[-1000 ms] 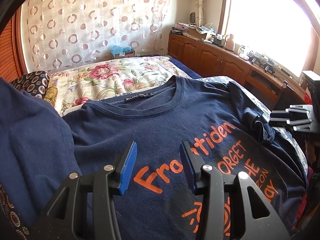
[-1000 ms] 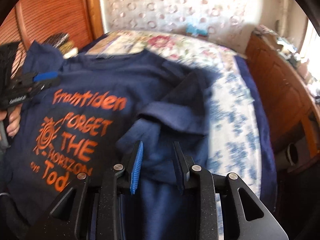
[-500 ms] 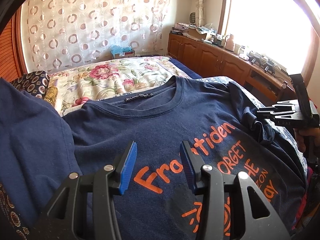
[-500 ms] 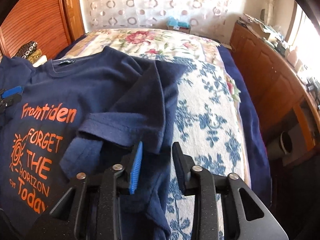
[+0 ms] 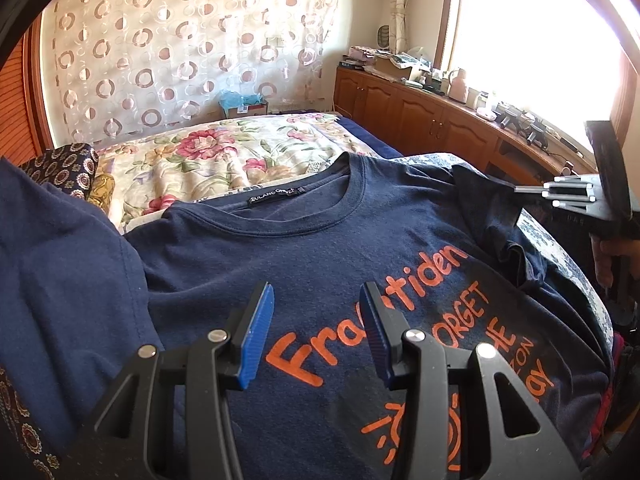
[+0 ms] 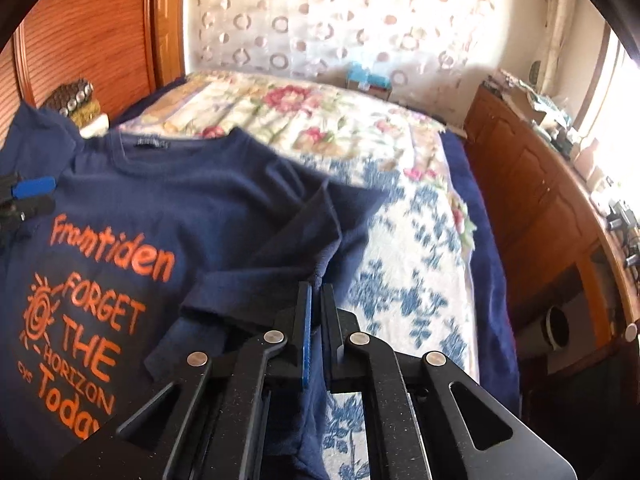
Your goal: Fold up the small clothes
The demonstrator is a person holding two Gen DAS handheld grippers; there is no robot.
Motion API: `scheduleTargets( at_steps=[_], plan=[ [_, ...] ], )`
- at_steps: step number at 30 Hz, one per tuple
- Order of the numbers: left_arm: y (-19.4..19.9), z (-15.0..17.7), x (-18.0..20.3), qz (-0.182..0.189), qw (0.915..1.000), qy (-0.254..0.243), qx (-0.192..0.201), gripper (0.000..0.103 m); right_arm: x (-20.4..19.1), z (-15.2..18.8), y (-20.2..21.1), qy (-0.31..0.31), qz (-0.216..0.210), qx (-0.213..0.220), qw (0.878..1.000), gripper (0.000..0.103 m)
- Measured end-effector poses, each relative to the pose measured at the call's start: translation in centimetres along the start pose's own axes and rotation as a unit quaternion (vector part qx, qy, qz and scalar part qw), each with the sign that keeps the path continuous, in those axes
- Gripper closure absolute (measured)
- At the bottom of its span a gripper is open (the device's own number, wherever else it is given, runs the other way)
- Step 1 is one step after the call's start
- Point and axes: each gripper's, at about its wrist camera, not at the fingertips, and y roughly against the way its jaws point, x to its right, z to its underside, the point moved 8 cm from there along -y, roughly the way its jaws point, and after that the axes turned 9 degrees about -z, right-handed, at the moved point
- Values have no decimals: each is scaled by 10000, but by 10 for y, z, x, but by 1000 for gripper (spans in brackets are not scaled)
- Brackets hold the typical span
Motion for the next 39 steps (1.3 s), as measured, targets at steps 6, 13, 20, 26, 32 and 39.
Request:
scheduleTargets(
  at_steps=[6, 13, 20, 26, 32, 39],
  plan=[
    [-1, 1, 2, -10, 10000, -3, 3, 60, -30, -35, -8, 208, -494, 154, 9984, 102],
    [-3, 2, 0, -48, 10000, 29, 7, 60, -85, -79, -42, 405, -1413, 294, 9887, 89],
    [-1, 1, 1, -13, 10000, -19, 59, 60, -46, -64, -40, 55, -877, 308, 9957, 62],
    [10, -7, 1, -54, 9998, -36, 198, 60, -24, -7, -24, 23, -662, -63, 9978, 62],
    [24, -19, -21, -350, 9991, 114, 191, 60, -4, 15, -31, -45, -390, -180, 9991, 40],
    [51, -24, -71, -930, 9952, 270, 119, 60, -8, 16, -43, 52, -556, -206, 9982, 34]
  ],
)
